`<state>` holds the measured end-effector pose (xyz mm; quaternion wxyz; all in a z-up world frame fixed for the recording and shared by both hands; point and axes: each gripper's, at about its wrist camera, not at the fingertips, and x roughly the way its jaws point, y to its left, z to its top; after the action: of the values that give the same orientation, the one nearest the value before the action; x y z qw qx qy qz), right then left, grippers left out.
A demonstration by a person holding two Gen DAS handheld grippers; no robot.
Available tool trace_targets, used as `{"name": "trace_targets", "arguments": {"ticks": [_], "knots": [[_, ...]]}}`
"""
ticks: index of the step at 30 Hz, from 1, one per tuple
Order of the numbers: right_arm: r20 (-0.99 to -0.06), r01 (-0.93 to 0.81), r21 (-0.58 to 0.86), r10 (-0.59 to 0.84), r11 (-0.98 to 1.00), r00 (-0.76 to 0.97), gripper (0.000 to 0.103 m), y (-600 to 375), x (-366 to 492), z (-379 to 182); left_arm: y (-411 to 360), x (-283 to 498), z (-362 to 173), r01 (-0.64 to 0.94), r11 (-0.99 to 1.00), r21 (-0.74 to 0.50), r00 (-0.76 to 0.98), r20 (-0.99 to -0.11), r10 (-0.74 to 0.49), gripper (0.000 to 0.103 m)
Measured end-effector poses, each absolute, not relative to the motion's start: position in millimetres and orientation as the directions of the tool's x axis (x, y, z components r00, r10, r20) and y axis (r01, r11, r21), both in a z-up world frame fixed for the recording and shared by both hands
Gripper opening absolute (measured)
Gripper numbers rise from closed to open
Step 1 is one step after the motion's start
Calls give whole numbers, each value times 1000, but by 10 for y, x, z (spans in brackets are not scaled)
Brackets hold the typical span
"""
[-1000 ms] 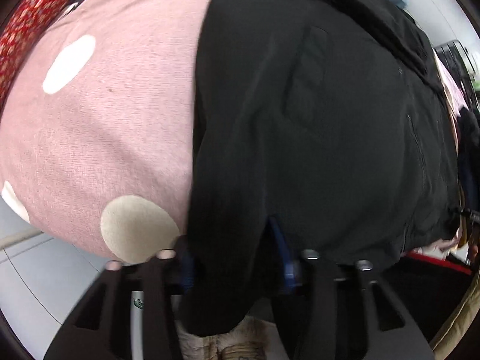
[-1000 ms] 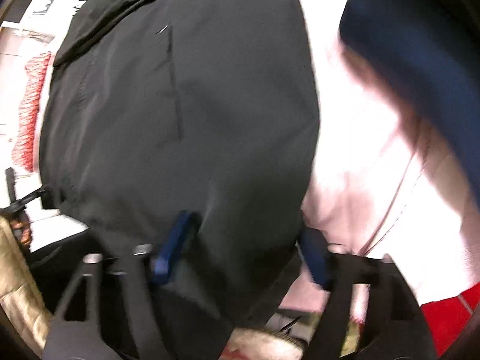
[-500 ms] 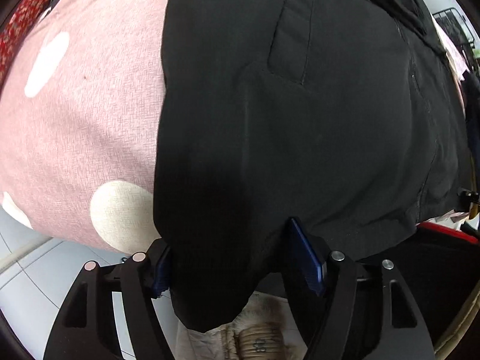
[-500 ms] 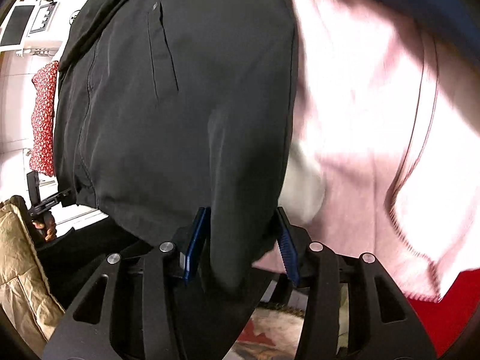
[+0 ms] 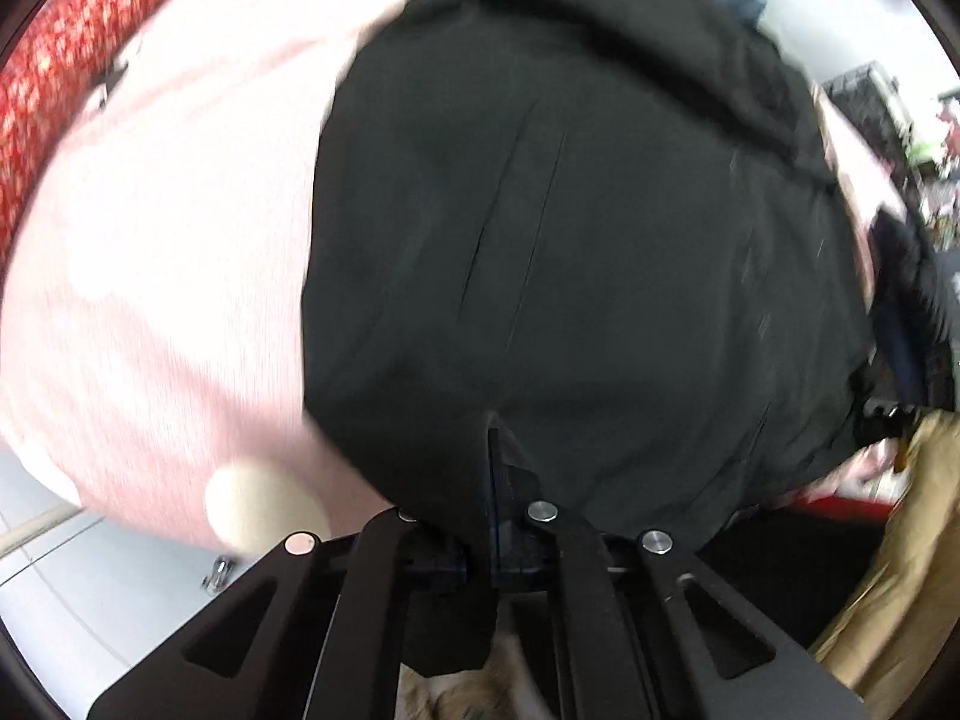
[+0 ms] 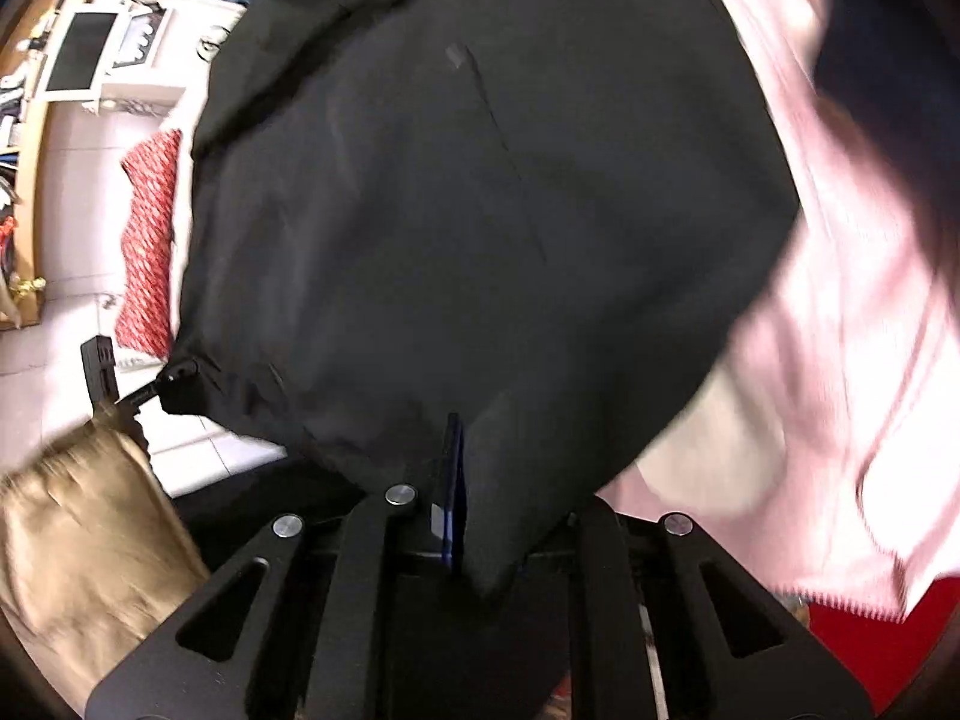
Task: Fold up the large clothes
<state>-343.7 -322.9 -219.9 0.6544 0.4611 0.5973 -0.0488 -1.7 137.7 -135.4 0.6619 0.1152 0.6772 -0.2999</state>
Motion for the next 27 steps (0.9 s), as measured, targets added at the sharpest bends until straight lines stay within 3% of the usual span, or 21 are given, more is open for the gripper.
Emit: {"name": "trace_targets", "arguments": {"ticks": [4, 13, 19, 24, 27], "knots": [[-833, 589, 548, 449, 593, 323, 12, -3448, -2947, -2079, 1004, 319, -1148, 571, 773, -275, -35, -949, -312, 4], [-865, 546, 481, 270, 686, 423, 11, -4227, -1796, -1586, 281, 1223, -829, 622, 758, -196, 133, -928, -349, 4], [-853, 601, 469, 155, 647, 499, 11, -5110, -1436, -1233, -219, 1924, -630, 603, 784, -150, 227, -909, -348, 3], [-819, 632, 525, 135, 570, 558, 10, -5671, -1121, -1147, -536, 2497, -502, 566, 793, -226, 224, -883, -412, 3], [-828, 662, 511, 109, 549, 550, 10, -5872, -932, -1186, -823, 2691, -555, 567, 801, -192, 240, -891, -385, 3]]}}
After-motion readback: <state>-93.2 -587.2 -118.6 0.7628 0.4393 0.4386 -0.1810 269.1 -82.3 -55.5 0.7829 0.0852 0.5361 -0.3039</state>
